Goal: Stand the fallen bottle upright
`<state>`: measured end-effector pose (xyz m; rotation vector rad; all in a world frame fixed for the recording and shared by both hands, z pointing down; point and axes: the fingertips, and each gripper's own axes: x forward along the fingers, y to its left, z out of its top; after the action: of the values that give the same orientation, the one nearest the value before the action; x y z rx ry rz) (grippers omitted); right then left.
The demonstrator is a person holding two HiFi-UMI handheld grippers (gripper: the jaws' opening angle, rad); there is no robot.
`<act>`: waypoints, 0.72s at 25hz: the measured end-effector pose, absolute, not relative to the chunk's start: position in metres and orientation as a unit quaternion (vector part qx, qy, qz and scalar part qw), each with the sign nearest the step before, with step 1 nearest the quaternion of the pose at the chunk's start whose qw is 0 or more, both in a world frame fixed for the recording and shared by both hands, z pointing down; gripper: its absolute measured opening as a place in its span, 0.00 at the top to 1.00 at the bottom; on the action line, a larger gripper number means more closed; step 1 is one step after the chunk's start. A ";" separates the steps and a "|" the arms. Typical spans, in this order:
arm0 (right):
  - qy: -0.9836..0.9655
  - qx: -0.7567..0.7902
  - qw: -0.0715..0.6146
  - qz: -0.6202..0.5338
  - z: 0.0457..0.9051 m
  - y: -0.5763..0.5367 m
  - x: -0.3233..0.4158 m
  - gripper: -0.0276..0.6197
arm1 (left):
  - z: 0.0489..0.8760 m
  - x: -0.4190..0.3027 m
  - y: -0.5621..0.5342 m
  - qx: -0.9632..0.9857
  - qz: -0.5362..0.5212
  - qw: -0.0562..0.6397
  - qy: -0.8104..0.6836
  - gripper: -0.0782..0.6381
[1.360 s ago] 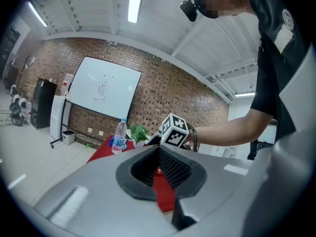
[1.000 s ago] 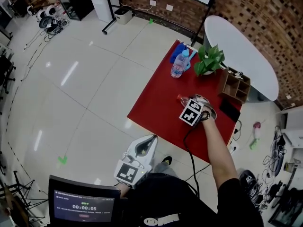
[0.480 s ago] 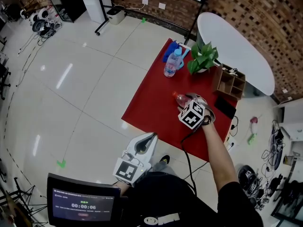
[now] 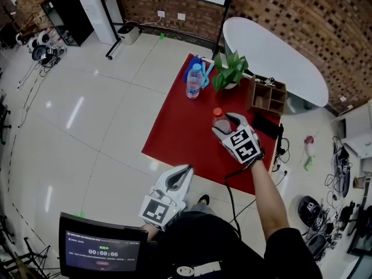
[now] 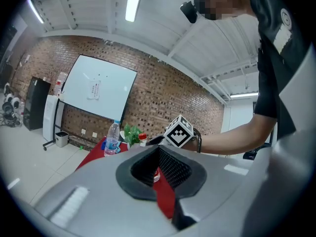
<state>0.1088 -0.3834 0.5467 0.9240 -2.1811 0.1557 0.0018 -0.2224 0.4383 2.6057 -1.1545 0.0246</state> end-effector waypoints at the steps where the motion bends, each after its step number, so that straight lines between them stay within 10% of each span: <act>1: -0.856 0.370 0.354 0.066 0.540 -0.382 0.112 0.54 | 0.437 0.005 -0.220 0.906 0.009 0.143 -0.399 0.88; 18: -0.876 0.430 0.200 0.083 0.535 -0.335 0.136 0.54 | 0.428 0.011 -0.198 0.906 0.036 0.123 -0.404 0.88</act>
<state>0.1359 -0.3350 0.5354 1.2018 -2.4497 0.2324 0.0114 -0.1980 0.4279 2.6420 -1.1776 0.1041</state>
